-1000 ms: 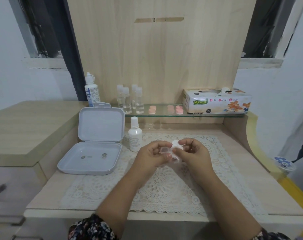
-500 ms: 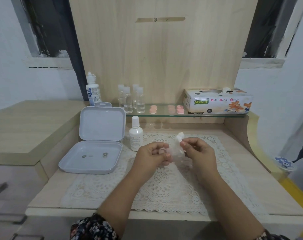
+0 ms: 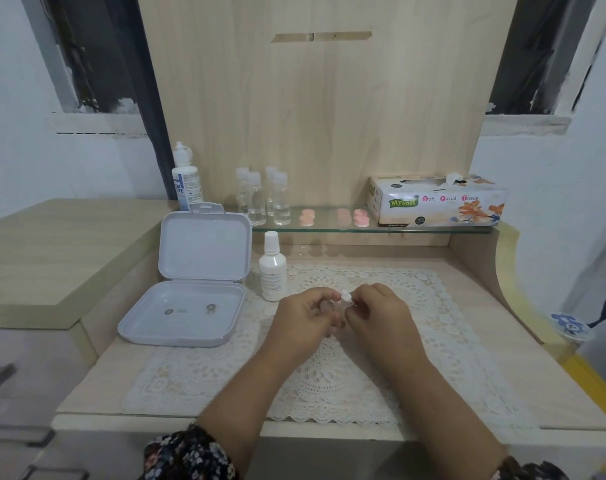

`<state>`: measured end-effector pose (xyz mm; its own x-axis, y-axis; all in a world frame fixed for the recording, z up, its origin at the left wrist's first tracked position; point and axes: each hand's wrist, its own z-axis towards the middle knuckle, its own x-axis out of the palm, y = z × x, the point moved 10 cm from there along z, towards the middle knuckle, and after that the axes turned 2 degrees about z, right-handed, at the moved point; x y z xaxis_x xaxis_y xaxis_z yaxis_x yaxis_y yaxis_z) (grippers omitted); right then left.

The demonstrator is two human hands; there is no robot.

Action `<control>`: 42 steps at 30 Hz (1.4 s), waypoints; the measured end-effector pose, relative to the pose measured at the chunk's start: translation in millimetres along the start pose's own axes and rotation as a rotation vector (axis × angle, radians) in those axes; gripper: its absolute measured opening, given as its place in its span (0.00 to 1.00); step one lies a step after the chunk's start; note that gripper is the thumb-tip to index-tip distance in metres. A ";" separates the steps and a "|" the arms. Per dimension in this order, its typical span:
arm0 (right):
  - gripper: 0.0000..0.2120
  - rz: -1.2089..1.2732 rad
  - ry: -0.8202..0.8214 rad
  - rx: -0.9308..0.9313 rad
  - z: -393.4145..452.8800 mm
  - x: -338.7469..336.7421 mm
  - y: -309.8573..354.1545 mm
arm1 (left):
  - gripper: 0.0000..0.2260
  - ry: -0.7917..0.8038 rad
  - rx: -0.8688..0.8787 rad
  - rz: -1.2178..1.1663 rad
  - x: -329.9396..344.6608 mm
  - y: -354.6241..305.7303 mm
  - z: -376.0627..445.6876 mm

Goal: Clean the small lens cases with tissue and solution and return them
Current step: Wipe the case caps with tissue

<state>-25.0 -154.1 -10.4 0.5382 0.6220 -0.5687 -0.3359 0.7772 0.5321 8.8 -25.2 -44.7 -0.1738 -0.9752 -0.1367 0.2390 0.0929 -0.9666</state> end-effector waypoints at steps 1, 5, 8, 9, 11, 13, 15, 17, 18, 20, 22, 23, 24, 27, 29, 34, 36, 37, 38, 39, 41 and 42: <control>0.07 0.052 0.004 0.078 -0.2 -1.3 -6.1 | 0.14 -0.004 0.008 0.002 -0.7 -1.3 -0.4; 0.10 0.613 0.010 0.536 -13.7 13.0 -42.9 | 0.16 -0.021 0.052 0.036 -0.7 -7.1 -2.1; 0.14 0.965 0.042 0.716 -22.3 30.6 -53.0 | 0.16 -0.024 0.076 0.079 0.2 -8.2 -2.4; 0.14 0.805 0.070 0.652 -18.6 26.6 -52.6 | 0.15 -0.023 0.073 0.075 0.0 -8.1 -2.5; 0.12 0.445 0.100 0.414 -8.2 13.9 -38.5 | 0.13 -0.013 0.056 0.059 0.1 -7.0 -2.3; 0.11 0.212 0.091 0.107 -0.2 6.7 -10.5 | 0.12 0.009 0.054 0.067 2.5 -7.7 -2.8; 0.09 0.092 0.094 -0.060 0.6 8.7 3.2 | 0.13 0.026 0.068 0.073 4.6 -11.2 -4.6; 0.06 0.066 0.074 -0.042 0.5 6.7 -0.2 | 0.14 0.020 0.084 0.083 4.0 -13.5 -5.2; 0.05 0.112 0.052 0.039 1.0 2.7 -5.2 | 0.14 0.005 0.090 0.094 2.5 -13.5 -5.0; 0.05 0.313 0.011 0.248 -1.0 0.5 -21.9 | 0.15 -0.031 0.105 0.104 -0.9 -13.7 -4.6; 0.07 0.580 0.002 0.458 -7.6 8.5 -40.1 | 0.15 -0.062 0.144 0.139 -3.7 -16.4 -4.1; 0.08 0.772 0.019 0.563 -12.3 18.1 -47.9 | 0.15 -0.067 0.167 0.163 -3.8 -18.3 -4.3; 0.10 0.933 0.047 0.647 -16.5 25.2 -49.8 | 0.15 -0.067 0.184 0.176 -3.2 -19.6 -4.8; 0.11 0.724 0.093 0.509 -12.0 19.4 -41.8 | 0.14 -0.062 0.176 0.195 -2.7 -17.6 -4.2; 0.12 0.366 0.057 0.245 -1.7 3.6 -23.1 | 0.12 -0.031 0.170 0.253 0.5 -16.0 -3.7; 0.08 0.294 0.022 0.179 0.6 -3.2 -12.2 | 0.13 -0.025 0.225 0.252 2.1 -22.7 -6.5; 0.09 0.451 -0.022 0.347 -2.3 -1.6 -28.1 | 0.10 -0.030 0.261 0.279 2.8 -25.9 -7.6; 0.09 0.530 -0.032 0.433 -4.8 0.7 -35.4 | 0.10 -0.031 0.277 0.298 3.1 -27.0 -7.7; 0.09 0.619 -0.026 0.509 -7.5 4.7 -41.5 | 0.10 -0.035 0.295 0.321 3.5 -28.4 -7.6; 0.10 0.724 0.002 0.583 -11.1 11.0 -45.1 | 0.09 -0.040 0.306 0.337 3.3 -29.1 -7.4; 0.12 0.995 0.050 0.690 -16.6 23.8 -43.6 | 0.08 -0.043 0.304 0.338 3.6 -29.0 -7.3; 0.12 1.044 0.056 0.696 -16.6 25.3 -42.1 | 0.08 -0.038 0.290 0.333 4.7 -27.6 -6.9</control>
<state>-10.1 -169.4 -57.6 0.2223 0.9258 0.3058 -0.0937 -0.2919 0.9519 -5.2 -31.0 -20.2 -0.0080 -0.9086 -0.4175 0.5351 0.3488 -0.7694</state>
